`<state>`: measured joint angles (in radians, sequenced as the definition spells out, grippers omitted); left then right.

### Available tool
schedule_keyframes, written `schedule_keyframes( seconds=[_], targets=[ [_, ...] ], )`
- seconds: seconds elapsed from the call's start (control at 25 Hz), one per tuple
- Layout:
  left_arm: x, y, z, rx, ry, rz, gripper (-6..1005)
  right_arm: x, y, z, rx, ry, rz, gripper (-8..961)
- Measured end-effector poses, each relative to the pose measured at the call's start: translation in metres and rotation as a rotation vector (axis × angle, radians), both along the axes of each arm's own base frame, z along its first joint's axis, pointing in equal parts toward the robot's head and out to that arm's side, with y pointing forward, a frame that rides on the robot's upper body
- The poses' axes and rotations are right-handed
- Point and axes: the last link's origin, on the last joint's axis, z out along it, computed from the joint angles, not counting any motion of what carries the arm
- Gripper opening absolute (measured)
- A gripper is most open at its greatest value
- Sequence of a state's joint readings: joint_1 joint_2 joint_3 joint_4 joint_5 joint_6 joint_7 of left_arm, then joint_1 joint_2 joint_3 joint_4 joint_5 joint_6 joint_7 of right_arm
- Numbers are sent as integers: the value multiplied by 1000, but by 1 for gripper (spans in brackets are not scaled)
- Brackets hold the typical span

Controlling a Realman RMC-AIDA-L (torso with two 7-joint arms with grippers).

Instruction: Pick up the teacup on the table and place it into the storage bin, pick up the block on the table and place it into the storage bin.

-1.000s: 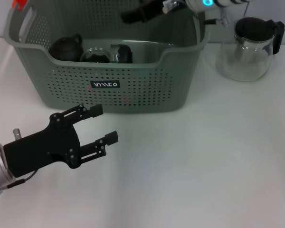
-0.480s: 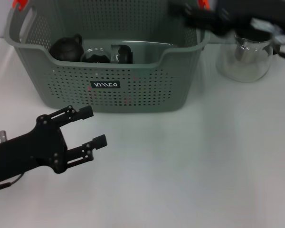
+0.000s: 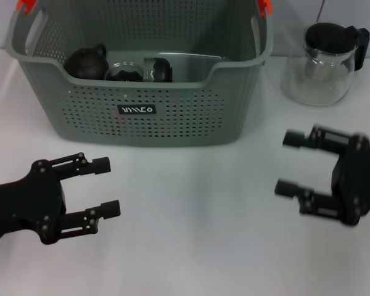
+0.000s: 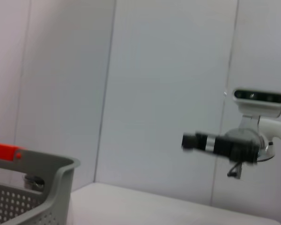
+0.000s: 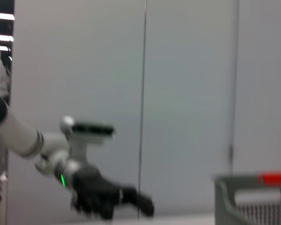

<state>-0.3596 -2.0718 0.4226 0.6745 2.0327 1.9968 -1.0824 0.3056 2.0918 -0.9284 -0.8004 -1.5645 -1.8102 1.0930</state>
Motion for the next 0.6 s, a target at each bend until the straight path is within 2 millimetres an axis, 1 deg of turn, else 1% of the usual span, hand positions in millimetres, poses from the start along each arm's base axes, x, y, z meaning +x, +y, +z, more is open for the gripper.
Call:
schedule_keyframes(
  seconds=[0.12, 0.2, 0.36, 0.44, 0.6],
  targets=[
    [-1, 2, 1, 5, 15, -4, 738, 21, -5, -15, -6, -38, -79, 745],
    [0, 4, -3, 4, 22, 0, 739, 27, -4, -22, -5, -25, -125, 745],
    [1, 6, -20, 1, 42, -16, 740, 21, -1, -37, -48, -16, -118, 745],
    [1, 6, -24, 8, 54, -20, 741, 17, 2, -42, -79, -18, -113, 745],
    [0, 6, -27, 16, 64, -20, 742, 14, 7, -45, -114, -28, -106, 756]
  ],
)
